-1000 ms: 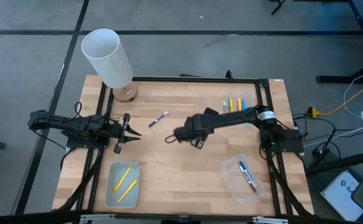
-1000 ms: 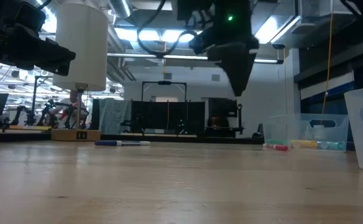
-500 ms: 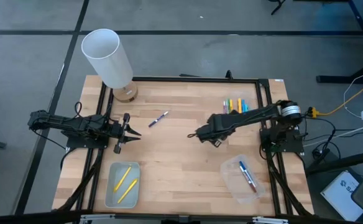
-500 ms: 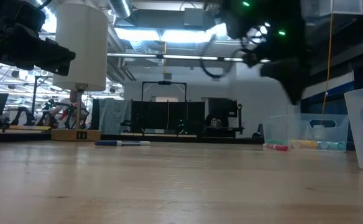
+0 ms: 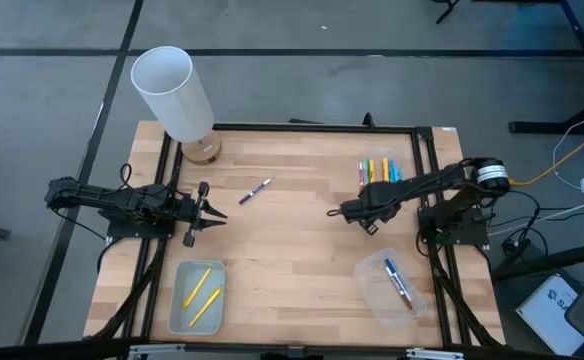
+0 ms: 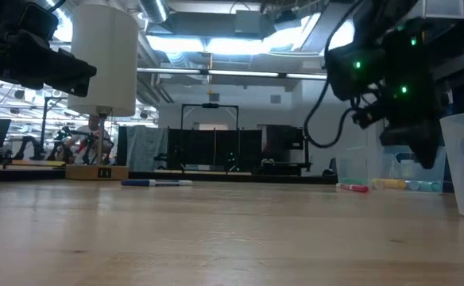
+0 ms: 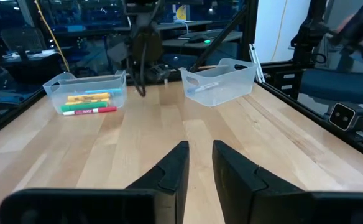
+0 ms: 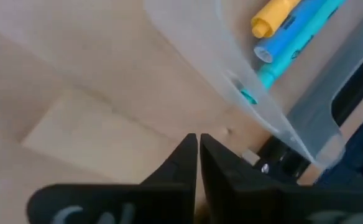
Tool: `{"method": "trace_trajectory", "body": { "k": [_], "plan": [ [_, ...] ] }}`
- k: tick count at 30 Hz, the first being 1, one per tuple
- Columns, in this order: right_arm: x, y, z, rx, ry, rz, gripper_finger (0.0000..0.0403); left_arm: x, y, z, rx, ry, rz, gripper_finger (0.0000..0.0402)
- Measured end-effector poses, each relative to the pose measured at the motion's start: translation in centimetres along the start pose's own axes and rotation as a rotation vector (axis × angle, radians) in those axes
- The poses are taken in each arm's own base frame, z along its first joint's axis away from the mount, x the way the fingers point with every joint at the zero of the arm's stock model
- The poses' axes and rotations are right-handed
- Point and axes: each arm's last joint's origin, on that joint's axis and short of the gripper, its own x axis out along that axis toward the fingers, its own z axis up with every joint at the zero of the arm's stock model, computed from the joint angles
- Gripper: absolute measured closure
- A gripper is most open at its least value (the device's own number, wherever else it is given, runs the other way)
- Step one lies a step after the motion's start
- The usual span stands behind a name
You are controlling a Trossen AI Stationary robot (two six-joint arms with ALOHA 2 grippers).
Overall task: Pick & Place Markers
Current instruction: Move the top transparent bin to the top right of the table, then put the pink marker pen into the bottom transparent bin
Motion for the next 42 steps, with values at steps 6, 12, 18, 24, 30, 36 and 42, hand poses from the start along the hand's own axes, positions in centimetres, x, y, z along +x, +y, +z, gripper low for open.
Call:
{"method": "trace_trajectory", "body": {
  "k": [6, 12, 18, 24, 30, 36, 42],
  "plan": [
    [1.9, -1.1, 0.7, -0.011, -0.095, -0.056, 0.0399, 0.0, 0.0, 0.0, 0.000, 0.000, -0.001, 0.0334],
    [2.3, -2.2, 1.9, 0.011, -0.197, -0.167, 0.0391, 0.0, 0.0, 0.0, 0.000, 0.001, 0.000, 0.0332],
    [2.5, -3.0, 3.0, 0.019, -0.257, -0.232, 0.0390, 0.0, 0.0, 0.0, 0.000, 0.001, 0.000, 0.0336],
    [2.7, -3.6, 4.2, 0.019, -0.342, -0.304, 0.0390, 0.0, 0.0, 0.0, 0.000, 0.001, 0.000, 0.0332],
    [2.7, -3.7, 4.5, 0.024, -0.310, -0.248, 0.0389, 0.0, 0.0, 0.0, 0.000, 0.001, -0.001, 0.0335],
    [-0.1, -2.5, 5.1, 0.065, -0.304, -0.025, 0.0389, 0.0, 0.0, 0.0, 0.000, 0.001, 0.000, 0.0334],
    [-2.6, -1.4, 5.7, 0.086, -0.368, 0.071, 0.0386, 0.0, 0.0, 0.0, 0.000, 0.000, 0.000, 0.0332]
  ]
}}
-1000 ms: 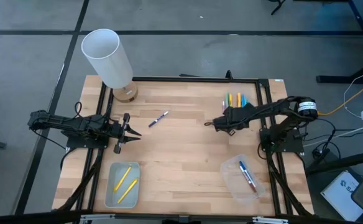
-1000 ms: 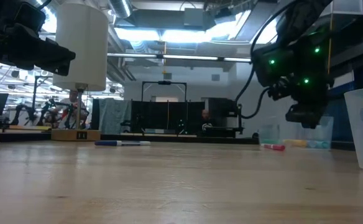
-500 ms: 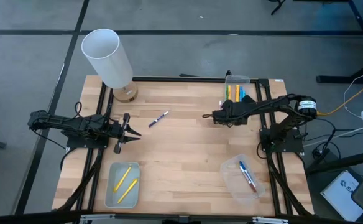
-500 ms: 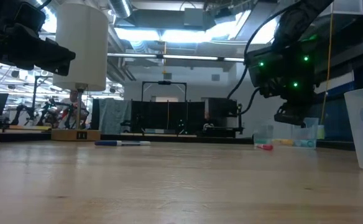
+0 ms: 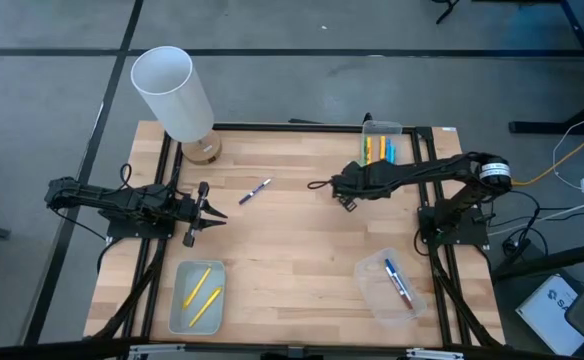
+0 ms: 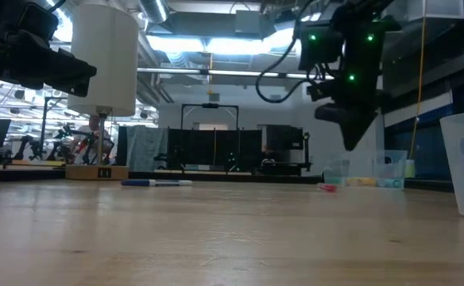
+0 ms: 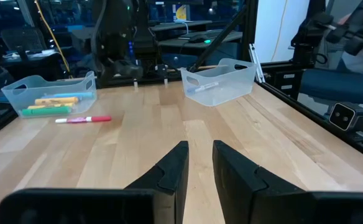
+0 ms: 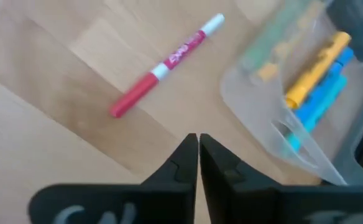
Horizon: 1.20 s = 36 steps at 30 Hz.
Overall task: Pick & Place Markers
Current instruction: Put the pink marker pen into the bottom transparent bin
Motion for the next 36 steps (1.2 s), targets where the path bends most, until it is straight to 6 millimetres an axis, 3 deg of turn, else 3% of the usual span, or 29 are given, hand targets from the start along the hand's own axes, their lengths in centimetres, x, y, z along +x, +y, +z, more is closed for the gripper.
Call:
{"method": "trace_trajectory", "body": {
  "k": [7, 13, 18, 36],
  "plan": [
    [0.8, 1.6, 0.9, 0.031, -0.019, 0.088, 0.0325, 0.0, 0.0, 0.0, 0.000, 0.000, 0.000, 0.0336],
    [2.8, 2.8, 2.4, 0.229, -0.051, 0.136, 0.0247, 0.0, 0.0, 0.0, 0.000, 0.000, 0.000, 0.0332],
    [4.2, 3.2, 3.4, 0.333, -0.064, 0.175, 0.0212, 0.0, 0.0, 0.0, 0.000, 0.000, 0.000, 0.0334],
    [8.4, 4.5, 4.1, 0.352, -0.037, 0.133, 0.0232, 0.0, 0.0, 0.0, 0.000, 0.000, 0.000, 0.0336]
  ]
}}
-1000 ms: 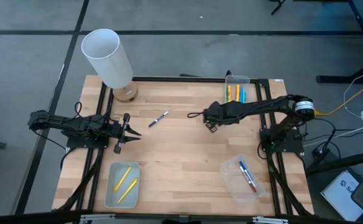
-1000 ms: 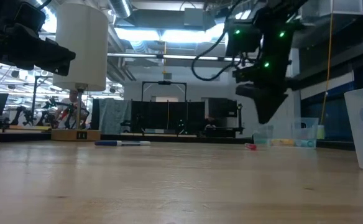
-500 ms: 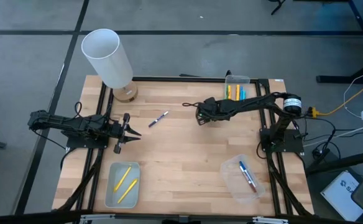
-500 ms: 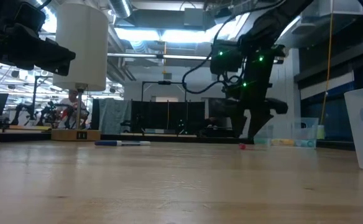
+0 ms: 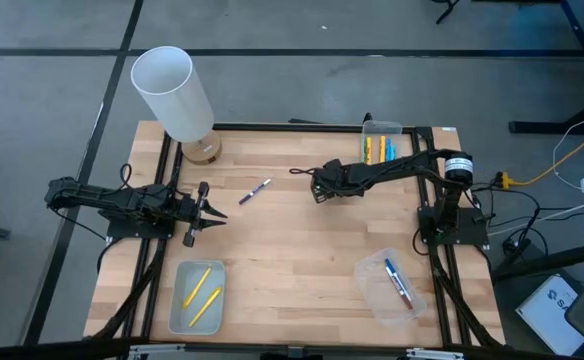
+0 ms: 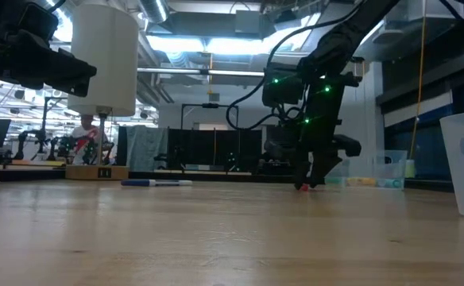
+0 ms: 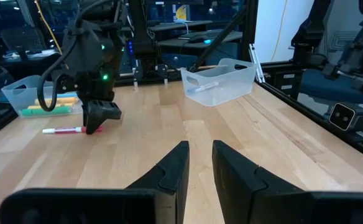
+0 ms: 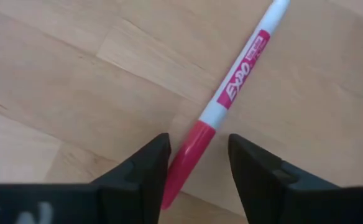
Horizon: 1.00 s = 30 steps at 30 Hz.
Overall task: Pick & Place Markers
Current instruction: Put the pink marker pen into the bottom transparent bin
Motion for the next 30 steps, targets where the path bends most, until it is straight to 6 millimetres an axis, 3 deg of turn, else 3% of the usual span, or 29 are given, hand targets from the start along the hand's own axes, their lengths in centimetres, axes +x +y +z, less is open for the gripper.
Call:
{"method": "trace_trajectory", "body": {
  "k": [30],
  "plan": [
    [0.17, 0.09, -0.34, -0.048, 0.063, 0.036, 0.0357, 0.00, 0.00, 0.00, 0.000, 0.000, 0.000, 0.0336]
  ]
}}
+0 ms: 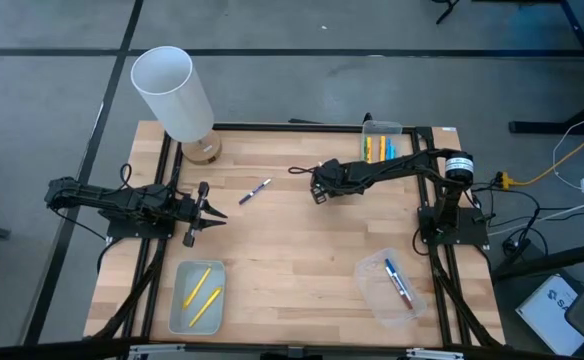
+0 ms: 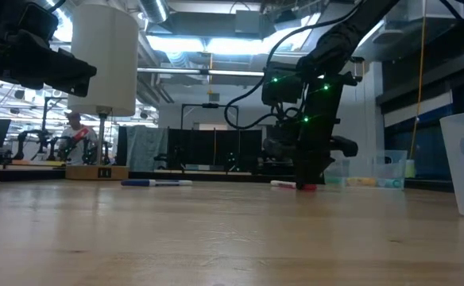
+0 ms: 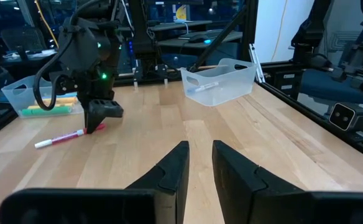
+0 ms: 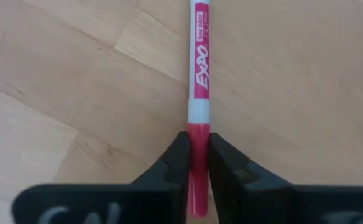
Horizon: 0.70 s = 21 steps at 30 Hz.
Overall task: Pick & Place Markers
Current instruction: Put the pink marker pen into the bottom transparent bin
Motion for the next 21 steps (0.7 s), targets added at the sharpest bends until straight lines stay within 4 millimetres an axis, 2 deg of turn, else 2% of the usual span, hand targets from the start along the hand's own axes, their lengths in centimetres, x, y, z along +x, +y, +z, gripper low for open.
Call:
{"method": "trace_trajectory", "body": {
  "k": [12, 21],
  "plan": [
    [-0.1, 0.4, -0.4, -0.128, 0.001, 0.015, 0.0367, 0.0, 0.0, 0.0, 0.000, 0.000, 0.000, 0.0334],
    [-1.8, 0.9, -0.2, -0.199, -0.025, 0.034, 0.0367, 0.0, 0.0, 0.0, 0.000, 0.000, 0.000, 0.0332]
  ]
}}
